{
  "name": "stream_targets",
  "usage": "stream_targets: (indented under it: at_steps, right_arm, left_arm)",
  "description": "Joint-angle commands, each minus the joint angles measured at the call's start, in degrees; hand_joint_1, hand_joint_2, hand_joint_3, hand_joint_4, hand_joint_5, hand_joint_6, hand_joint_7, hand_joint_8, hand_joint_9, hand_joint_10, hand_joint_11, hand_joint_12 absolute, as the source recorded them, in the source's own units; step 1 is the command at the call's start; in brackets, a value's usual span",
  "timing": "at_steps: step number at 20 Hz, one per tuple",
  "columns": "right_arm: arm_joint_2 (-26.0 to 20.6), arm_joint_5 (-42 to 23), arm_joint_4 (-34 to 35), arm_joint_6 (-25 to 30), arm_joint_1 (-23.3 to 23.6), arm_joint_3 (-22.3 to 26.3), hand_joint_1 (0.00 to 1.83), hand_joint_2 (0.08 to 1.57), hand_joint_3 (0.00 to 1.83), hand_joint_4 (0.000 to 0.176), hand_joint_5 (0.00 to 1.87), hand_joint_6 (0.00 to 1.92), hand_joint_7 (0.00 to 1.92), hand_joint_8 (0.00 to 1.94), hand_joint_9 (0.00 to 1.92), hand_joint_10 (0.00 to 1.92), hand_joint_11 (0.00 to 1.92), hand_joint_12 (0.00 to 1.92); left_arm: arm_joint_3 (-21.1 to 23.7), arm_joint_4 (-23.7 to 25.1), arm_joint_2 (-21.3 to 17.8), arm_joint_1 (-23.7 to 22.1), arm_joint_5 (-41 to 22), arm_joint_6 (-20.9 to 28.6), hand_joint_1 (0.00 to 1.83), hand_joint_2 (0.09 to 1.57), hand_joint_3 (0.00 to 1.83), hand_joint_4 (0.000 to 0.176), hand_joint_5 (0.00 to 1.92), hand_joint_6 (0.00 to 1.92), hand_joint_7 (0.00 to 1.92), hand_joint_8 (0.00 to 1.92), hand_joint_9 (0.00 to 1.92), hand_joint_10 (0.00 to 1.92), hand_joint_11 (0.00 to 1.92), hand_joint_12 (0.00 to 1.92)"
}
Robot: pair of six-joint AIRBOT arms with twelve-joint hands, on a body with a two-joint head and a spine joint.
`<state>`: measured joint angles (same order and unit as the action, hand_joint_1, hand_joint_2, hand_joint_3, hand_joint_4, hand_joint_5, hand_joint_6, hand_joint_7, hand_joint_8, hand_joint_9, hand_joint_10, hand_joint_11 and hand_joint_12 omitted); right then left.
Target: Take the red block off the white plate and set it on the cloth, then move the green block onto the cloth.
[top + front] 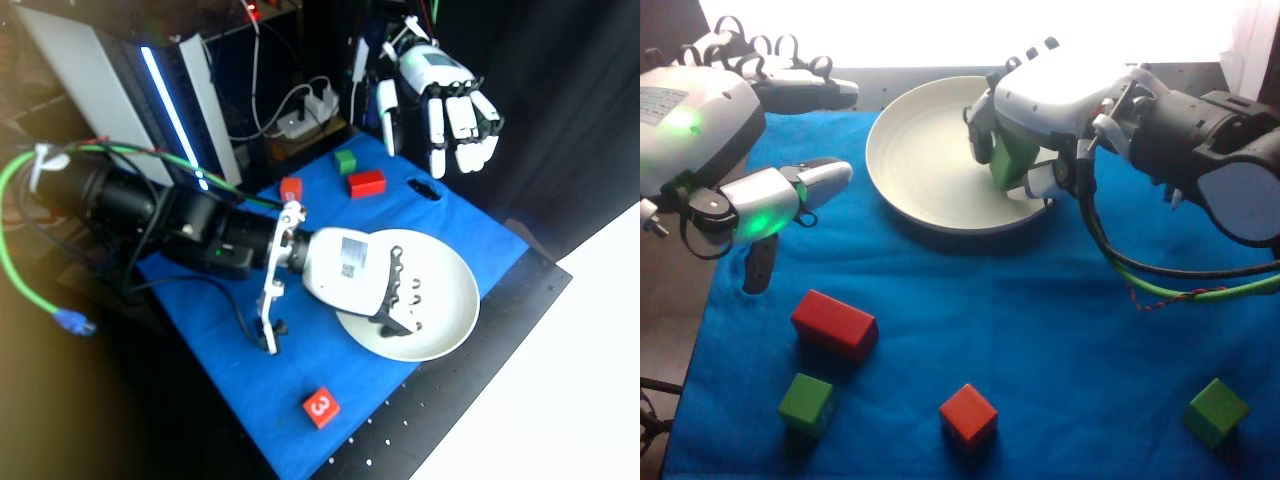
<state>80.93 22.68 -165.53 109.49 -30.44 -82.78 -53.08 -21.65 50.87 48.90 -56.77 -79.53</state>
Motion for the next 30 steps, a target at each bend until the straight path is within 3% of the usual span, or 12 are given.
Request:
stream_targets:
  at_steps: [1,8,10,13,14,16,18,19,24,26,27,30]
  right_arm:
    - [-0.94,8.14,-0.6,0.0,1.67,0.63,1.36,1.17,0.0,0.0,0.82,1.11,0.87,1.12,0.81,1.43,0.61,1.45]
    - [-10.45,17.41,-3.25,0.01,1.68,11.2,1.27,1.19,0.0,0.0,0.86,0.9,0.86,1.44,0.82,1.66,0.77,1.91]
    - [-13.51,20.28,-5.45,0.01,1.67,14.8,1.36,1.17,0.0,0.0,0.8,0.99,0.89,1.19,0.82,1.5,0.74,1.65]
    - [-17.8,24.21,-7.04,0.01,1.31,19.33,1.37,1.17,0.0,0.0,0.81,0.96,0.93,1.15,0.82,1.49,0.79,1.66]
    - [-18.9,25.64,-7.04,0.01,0.43,20.71,1.26,1.16,0.0,0.0,0.91,0.82,0.93,1.38,1.1,1.79,1.11,1.91]
    - [-21.55,29.82,-7.04,0.01,-2.04,23.58,1.25,1.17,0.0,0.0,0.92,0.82,0.89,1.46,1.01,1.75,0.97,1.92]
    - [-23.55,32.04,-7.04,0.01,-3.82,25.58,1.37,1.14,0.0,0.0,0.87,0.99,0.99,1.11,0.84,1.39,0.74,1.78]
    - [-24.67,33.31,-7.04,0.01,-4.96,26.71,1.38,1.14,0.0,0.0,0.89,0.91,1.0,1.1,0.82,1.42,0.73,1.82]
    - [-29.21,40.72,-7.04,0.01,-11.79,32.37,1.24,1.19,0.0,0.0,0.88,0.88,0.83,1.56,1.07,1.87,1.08,1.92]
    - [-30.12,41.59,-7.04,0.01,-13.07,33.42,1.25,1.18,0.0,0.0,0.9,0.86,0.88,1.49,1.07,1.74,1.03,1.92]
    - [-30.75,42.12,-7.04,0.01,-14.0,34.24,1.36,1.15,0.0,0.0,0.87,0.9,0.95,1.18,0.92,1.47,0.98,1.72]
    - [-32.04,43.29,-7.04,0.01,-16.41,35.92,1.27,1.14,0.0,0.0,0.96,0.77,0.96,1.36,1.15,1.57,1.12,1.82]
  left_arm:
    - [-0.06,1.12,0.14,-0.48,-7.05,0.03,0.48,1.26,0.0,0.07,0.58,0.01,0.43,0.01,0.42,0.0,0.0,1.09]
    - [0.45,0.47,-0.4,0.12,-7.63,0.03,0.43,1.26,0.0,0.058,0.58,0.0,0.42,0.0,0.41,0.0,0.0,1.08]
    - [0.81,0.2,-0.91,0.6,-8.34,0.03,0.45,1.27,0.0,0.05,0.57,0.0,0.42,0.0,0.4,0.0,0.0,1.07]
    - [1.36,-0.2,-1.61,1.24,-9.32,0.03,0.44,1.26,0.0,0.074,0.57,0.0,0.41,0.0,0.38,0.0,0.0,1.02]
    - [1.56,-0.32,-1.86,1.55,-9.67,0.03,0.47,1.27,0.0,0.046,0.57,0.0,0.42,0.0,0.38,0.01,0.0,1.05]
    - [1.77,-0.53,-2.05,1.88,-10.15,0.03,0.43,1.26,0.0,0.05,0.59,0.01,0.44,0.01,0.4,0.01,0.0,1.03]
    - [1.93,-0.62,-2.19,2.13,-10.57,0.03,0.43,1.25,0.0,0.051,0.61,0.01,0.44,0.0,0.39,0.0,0.0,0.97]
    - [2.13,-0.75,-2.38,2.37,-10.96,0.03,0.43,1.25,0.0,0.055,0.62,0.02,0.44,0.01,0.39,0.0,0.0,0.97]
    - [2.65,-1.52,-2.89,3.6,-12.42,0.03,0.41,1.24,0.0,0.092,0.61,0.01,0.44,0.0,0.39,0.0,0.0,0.97]
    - [2.76,-1.6,-2.94,3.76,-12.76,0.03,0.38,1.24,0.0,0.108,0.6,0.0,0.44,0.0,0.39,0.0,0.0,0.97]
    - [2.87,-1.7,-3.02,3.95,-13.11,0.03,0.36,1.24,0.0,0.098,0.61,0.0,0.45,0.0,0.38,0.0,0.0,0.94]
    - [3.11,-1.92,-3.28,4.17,-13.74,0.03,0.36,1.24,0.0,0.089,0.61,0.0,0.43,0.0,0.37,0.0,0.0,0.89]
